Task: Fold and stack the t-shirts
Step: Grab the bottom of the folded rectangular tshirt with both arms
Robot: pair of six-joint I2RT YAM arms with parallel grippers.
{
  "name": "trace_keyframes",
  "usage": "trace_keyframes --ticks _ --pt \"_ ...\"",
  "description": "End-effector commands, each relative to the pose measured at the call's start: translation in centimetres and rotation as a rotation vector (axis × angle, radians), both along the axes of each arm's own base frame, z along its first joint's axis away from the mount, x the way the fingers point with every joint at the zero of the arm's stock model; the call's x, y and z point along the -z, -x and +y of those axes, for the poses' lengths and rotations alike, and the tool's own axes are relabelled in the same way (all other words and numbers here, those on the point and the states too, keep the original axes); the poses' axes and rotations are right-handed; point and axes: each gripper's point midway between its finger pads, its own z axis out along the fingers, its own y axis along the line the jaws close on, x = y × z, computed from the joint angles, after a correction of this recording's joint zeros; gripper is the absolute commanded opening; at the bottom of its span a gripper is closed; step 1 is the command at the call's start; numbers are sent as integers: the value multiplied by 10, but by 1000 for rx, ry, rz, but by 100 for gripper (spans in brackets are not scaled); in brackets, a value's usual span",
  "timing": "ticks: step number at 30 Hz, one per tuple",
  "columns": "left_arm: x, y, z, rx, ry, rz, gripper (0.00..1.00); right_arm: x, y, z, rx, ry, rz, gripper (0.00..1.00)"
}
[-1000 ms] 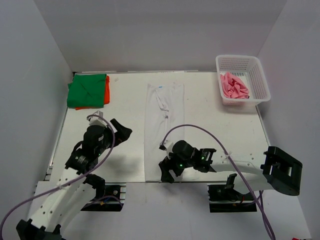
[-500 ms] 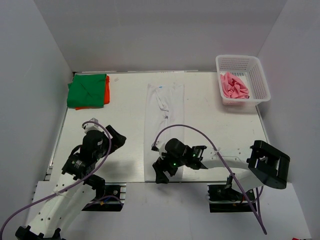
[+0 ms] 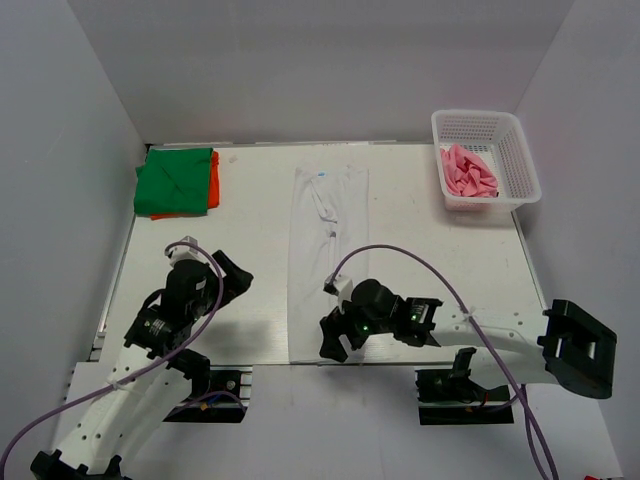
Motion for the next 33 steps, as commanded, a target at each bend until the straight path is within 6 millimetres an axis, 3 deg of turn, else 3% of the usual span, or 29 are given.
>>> trace_keyframes --ticks 1,6,24,33 --pt "2 -1 -2 5 7 8 100 24 -5 -17 93 95 34 90" --pt "8 0 -4 14 6 28 100 37 5 -11 29 128 84 90" --pt "8 -2 -3 5 0 25 100 8 7 34 -168 4 20 90" --pt "3 0 -4 13 5 28 100 22 7 43 -217 65 42 90"
